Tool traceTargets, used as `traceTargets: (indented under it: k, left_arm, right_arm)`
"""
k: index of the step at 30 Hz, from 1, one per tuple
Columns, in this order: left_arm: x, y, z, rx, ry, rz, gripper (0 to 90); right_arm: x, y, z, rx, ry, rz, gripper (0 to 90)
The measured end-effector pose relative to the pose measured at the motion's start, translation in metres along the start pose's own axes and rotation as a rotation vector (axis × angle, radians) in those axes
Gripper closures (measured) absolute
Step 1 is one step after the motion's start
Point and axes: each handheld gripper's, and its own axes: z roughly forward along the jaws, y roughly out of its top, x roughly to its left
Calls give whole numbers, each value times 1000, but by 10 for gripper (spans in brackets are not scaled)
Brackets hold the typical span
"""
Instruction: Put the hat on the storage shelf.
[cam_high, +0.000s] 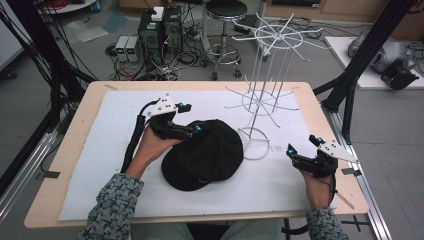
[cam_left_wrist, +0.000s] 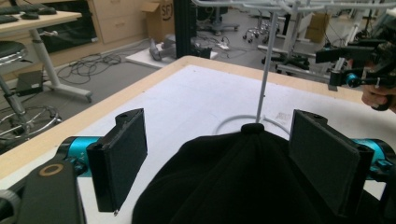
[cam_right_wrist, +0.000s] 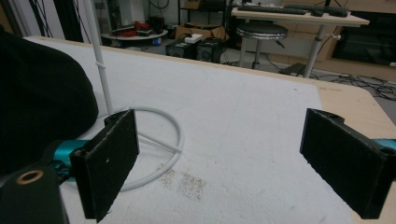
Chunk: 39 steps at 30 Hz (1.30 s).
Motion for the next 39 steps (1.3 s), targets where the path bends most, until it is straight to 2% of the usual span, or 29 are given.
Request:
traceTargets:
  k: [3,4,6,7,12,18,26,31,37,39]
  left_arm:
    - [-2,-1,6,19,-9,3,204]
    - [-5,-3,13,45,-35,-5,220]
    - [-6,-5,16,57,-46,-7,222]
    - [-7,-7,21,82,-59,-10,229]
    - [-7,-10,27,106,-86,-17,228]
    - [-7,-11,33,127,-78,-18,225]
    - [-13,-14,42,174,-93,4,229]
    - [-13,-15,45,201,-108,16,324]
    - [-13,-15,47,224,-111,20,358]
    - [-13,-16,47,235,-113,32,431]
  right_arm:
    - [0,0,0,-1,0,2,108]
    - [-1,0,-1,4,0,0,108]
    - [-1,0,0,1,0,6,108]
    - [-1,0,-1,-1,-1,2,108]
    - [-1,0,0,0,-1,3,108]
    - [-1,-1,0,6,1,1,108]
    - [-1,-1,0,3,2,5,108]
    - [-1,-1,0,6,2,7,108]
    - [-1,-1,0,6,4,8,108]
    - [-2,-1,0,6,3,6,108]
